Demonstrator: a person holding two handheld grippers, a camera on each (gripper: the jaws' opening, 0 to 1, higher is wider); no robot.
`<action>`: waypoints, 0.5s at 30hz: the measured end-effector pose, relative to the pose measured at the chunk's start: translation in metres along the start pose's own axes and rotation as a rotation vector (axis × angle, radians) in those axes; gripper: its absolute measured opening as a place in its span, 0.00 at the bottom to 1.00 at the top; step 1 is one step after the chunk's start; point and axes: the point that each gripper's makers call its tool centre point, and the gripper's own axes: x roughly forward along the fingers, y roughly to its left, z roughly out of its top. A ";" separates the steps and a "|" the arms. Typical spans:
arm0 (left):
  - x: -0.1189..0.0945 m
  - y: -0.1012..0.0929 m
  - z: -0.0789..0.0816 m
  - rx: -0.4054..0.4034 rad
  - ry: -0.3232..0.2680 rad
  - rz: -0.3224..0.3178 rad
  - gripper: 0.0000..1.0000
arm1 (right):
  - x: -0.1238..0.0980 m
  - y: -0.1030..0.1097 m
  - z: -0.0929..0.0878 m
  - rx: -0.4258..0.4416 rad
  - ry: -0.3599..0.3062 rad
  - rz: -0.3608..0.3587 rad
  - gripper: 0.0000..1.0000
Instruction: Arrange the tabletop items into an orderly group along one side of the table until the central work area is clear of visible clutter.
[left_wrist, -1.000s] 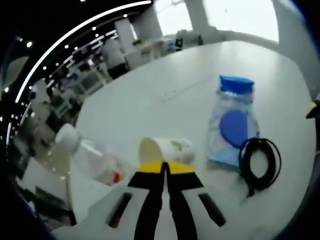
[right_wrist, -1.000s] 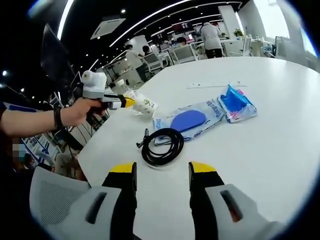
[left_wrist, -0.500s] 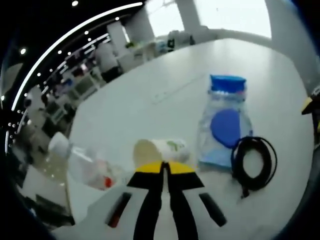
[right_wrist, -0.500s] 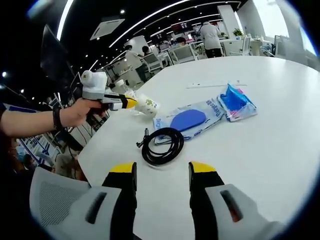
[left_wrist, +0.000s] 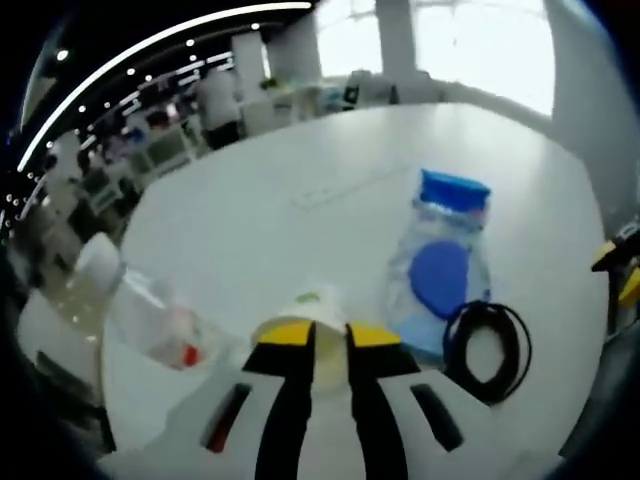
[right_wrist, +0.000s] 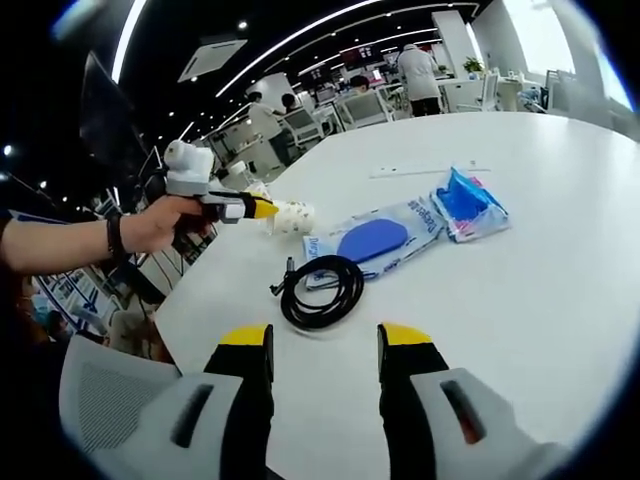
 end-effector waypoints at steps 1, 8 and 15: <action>0.001 -0.002 0.000 -0.045 -0.004 -0.014 0.10 | 0.000 -0.001 0.000 0.000 -0.001 -0.001 0.41; 0.004 0.005 -0.002 -0.177 -0.009 -0.014 0.00 | -0.003 -0.004 0.001 0.005 -0.003 -0.008 0.41; 0.005 0.008 0.005 -0.088 -0.011 0.008 0.00 | -0.004 -0.006 0.001 0.008 -0.005 -0.012 0.41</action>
